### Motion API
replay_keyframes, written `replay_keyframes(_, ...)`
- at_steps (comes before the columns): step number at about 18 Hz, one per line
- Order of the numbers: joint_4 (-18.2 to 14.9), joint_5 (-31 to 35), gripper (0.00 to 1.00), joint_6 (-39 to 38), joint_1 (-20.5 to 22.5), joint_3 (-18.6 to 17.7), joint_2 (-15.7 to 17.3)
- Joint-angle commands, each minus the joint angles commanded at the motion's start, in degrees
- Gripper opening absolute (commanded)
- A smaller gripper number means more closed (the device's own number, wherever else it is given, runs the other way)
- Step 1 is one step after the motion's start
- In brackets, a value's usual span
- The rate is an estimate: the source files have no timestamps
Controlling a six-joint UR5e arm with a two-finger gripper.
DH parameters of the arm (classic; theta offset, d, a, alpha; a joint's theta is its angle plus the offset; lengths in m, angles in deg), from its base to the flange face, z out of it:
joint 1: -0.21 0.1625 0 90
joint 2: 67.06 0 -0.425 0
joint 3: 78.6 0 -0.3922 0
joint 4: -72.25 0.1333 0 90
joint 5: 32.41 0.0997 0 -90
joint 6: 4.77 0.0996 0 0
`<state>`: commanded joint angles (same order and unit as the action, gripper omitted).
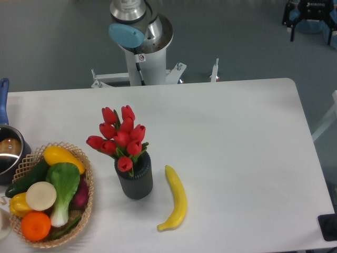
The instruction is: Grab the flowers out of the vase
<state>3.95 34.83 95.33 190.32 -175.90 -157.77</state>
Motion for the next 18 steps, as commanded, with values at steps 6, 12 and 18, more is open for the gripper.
replay_keyframes(6,-0.1,0.1,1.00,-0.1,-0.4,0.1,0.0)
replay_keyframes(12,0.0,-4.5,1.00,-0.2,-1.4,-1.8,-0.2)
replay_keyframes(18,0.0,-11.5,1.00,-2.3,-1.0,-4.7,0.2)
